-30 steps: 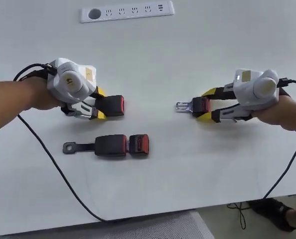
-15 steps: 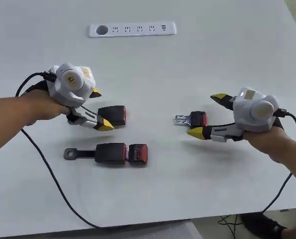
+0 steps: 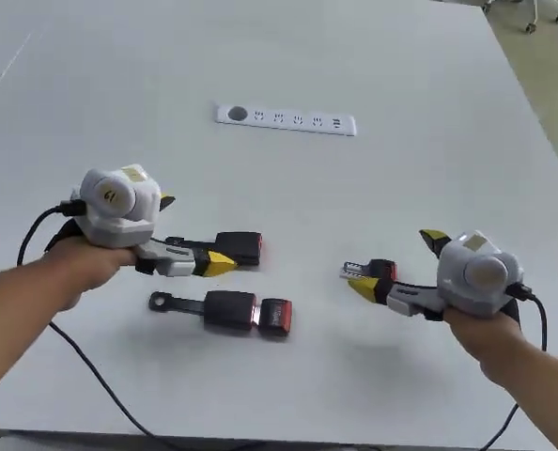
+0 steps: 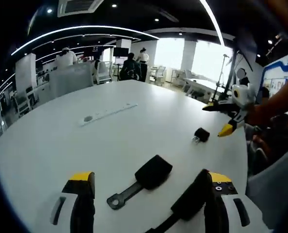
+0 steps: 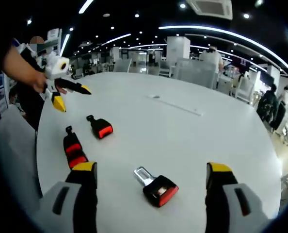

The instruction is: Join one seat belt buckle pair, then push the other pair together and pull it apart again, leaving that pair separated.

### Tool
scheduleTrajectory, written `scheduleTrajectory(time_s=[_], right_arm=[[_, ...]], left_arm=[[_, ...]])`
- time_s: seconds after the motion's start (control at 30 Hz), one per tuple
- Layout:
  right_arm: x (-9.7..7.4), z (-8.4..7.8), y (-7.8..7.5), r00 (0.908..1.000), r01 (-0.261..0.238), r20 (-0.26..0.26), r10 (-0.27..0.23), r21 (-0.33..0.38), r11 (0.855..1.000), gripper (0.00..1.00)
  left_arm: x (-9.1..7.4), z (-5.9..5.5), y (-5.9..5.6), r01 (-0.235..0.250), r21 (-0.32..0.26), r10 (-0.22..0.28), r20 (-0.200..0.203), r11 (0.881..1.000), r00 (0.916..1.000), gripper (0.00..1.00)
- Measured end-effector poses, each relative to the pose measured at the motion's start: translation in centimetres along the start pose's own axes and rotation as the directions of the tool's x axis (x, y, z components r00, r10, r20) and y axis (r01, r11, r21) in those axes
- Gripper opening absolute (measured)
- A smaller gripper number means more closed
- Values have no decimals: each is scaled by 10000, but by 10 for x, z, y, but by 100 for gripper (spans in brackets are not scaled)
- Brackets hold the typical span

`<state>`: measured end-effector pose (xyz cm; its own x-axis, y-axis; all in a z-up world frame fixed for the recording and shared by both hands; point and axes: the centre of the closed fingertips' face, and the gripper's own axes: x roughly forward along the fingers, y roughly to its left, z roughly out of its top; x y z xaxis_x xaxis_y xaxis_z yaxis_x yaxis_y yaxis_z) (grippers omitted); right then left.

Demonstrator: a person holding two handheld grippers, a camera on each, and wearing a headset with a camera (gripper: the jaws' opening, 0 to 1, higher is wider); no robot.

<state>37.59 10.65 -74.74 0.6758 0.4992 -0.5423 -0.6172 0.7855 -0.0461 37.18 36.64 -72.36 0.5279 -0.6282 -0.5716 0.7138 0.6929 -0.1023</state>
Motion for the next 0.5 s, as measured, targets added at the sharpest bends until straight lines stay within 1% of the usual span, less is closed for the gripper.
scheduleTrajectory(time_s=[0.07, 0.13, 0.2, 0.23, 0.3, 0.33, 0.4, 0.5], right_arm=[[-5, -1, 10, 10000, -42, -39, 42, -170, 9998, 95], [-10, -3, 17, 9999, -59, -98, 56, -303, 9995, 96], [-15, -5, 25, 9999, -60, -94, 56, -435, 9990, 98], [-18, -7, 32, 9999, -89, -114, 83, -557, 9984, 98], [-23, -9, 39, 9998, -74, -165, 59, -902, 9959, 98], [-25, -10, 43, 9998, -82, -165, 67, -940, 9955, 99], [-29, -11, 49, 9999, -118, -121, 107, -925, 9956, 100], [-37, -12, 60, 10000, -99, -22, 97, -1050, 9944, 100]], left_arm=[[-14, -3, -4, -32, 84, 31, 186, 10000, 9998, 100], [-25, -6, -5, -41, 11, 41, 315, 10000, 9995, 100], [-37, -10, -8, -65, 20, 64, 550, 10000, 9985, 100], [-44, -13, -9, -52, 8, 51, 616, 10000, 9981, 100], [-55, -19, -10, -84, 21, 83, 629, 10000, 9980, 100], [-57, -21, -11, -85, 23, 83, 628, 10000, 9980, 100], [-69, -26, -14, -35, 9, 34, 845, 10000, 9964, 100], [-79, -35, -13, -199, 148, 187, 743, 9997, 9971, 100]])
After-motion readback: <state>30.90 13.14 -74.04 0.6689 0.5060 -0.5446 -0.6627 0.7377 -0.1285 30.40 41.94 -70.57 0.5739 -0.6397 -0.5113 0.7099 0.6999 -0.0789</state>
